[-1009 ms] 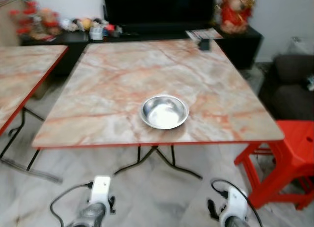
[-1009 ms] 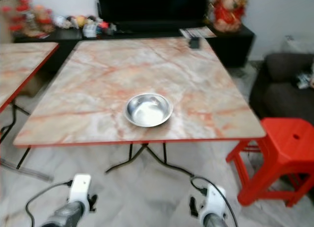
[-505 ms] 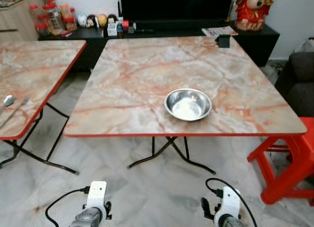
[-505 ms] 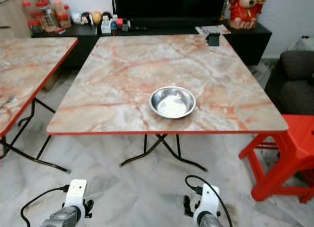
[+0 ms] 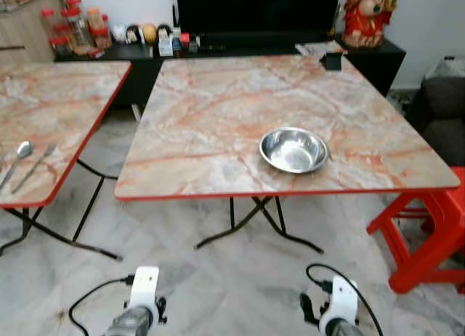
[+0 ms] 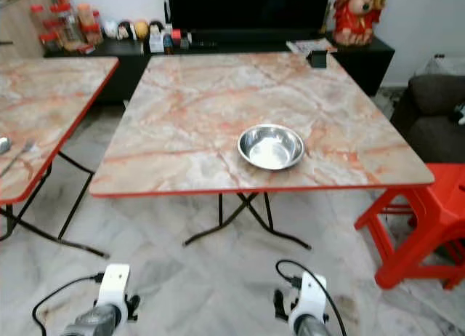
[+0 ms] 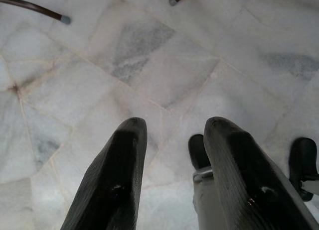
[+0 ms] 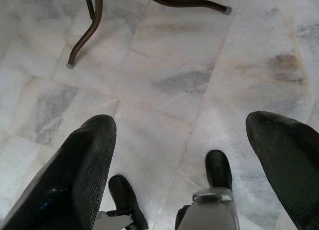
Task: Setting the table
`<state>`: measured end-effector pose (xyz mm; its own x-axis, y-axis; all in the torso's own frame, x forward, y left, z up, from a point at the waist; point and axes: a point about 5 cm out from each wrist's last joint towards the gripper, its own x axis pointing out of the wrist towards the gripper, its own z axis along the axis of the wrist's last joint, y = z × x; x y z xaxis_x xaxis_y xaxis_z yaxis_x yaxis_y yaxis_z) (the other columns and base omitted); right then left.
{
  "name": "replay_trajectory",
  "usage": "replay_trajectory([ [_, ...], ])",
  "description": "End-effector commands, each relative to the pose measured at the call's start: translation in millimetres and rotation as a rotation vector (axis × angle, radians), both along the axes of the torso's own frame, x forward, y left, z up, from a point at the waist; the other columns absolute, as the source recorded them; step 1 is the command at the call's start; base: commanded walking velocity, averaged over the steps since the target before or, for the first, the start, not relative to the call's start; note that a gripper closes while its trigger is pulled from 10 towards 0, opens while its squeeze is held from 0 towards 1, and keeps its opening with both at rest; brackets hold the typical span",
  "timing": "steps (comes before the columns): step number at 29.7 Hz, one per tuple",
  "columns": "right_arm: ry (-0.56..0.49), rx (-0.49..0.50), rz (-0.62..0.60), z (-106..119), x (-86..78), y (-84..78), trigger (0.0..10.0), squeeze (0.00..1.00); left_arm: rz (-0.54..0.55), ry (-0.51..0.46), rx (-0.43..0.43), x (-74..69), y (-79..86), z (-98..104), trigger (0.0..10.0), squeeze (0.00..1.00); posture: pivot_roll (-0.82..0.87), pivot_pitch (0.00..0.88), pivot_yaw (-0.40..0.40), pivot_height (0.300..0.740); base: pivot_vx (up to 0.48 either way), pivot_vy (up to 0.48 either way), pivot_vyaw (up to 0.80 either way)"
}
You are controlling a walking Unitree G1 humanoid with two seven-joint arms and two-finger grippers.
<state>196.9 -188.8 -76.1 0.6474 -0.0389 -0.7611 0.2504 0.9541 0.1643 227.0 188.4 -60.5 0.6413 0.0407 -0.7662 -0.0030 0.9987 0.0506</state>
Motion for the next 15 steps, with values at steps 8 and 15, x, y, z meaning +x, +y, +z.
replay_trajectory([
  [8,-0.017,0.020,-0.020,0.9,1.7,1.9,10.0,0.00,0.008,0.009,0.000,-1.7,2.8,-0.8,10.0,0.00,-0.07,0.000,0.034,0.740,0.000,0.194,-0.05],
  [15,-0.022,0.011,-0.011,1.6,2.8,1.8,10.0,0.00,0.006,0.011,0.001,-2.3,3.0,-1.1,10.0,0.00,-0.07,0.000,0.037,0.740,0.000,0.000,-0.13],
])
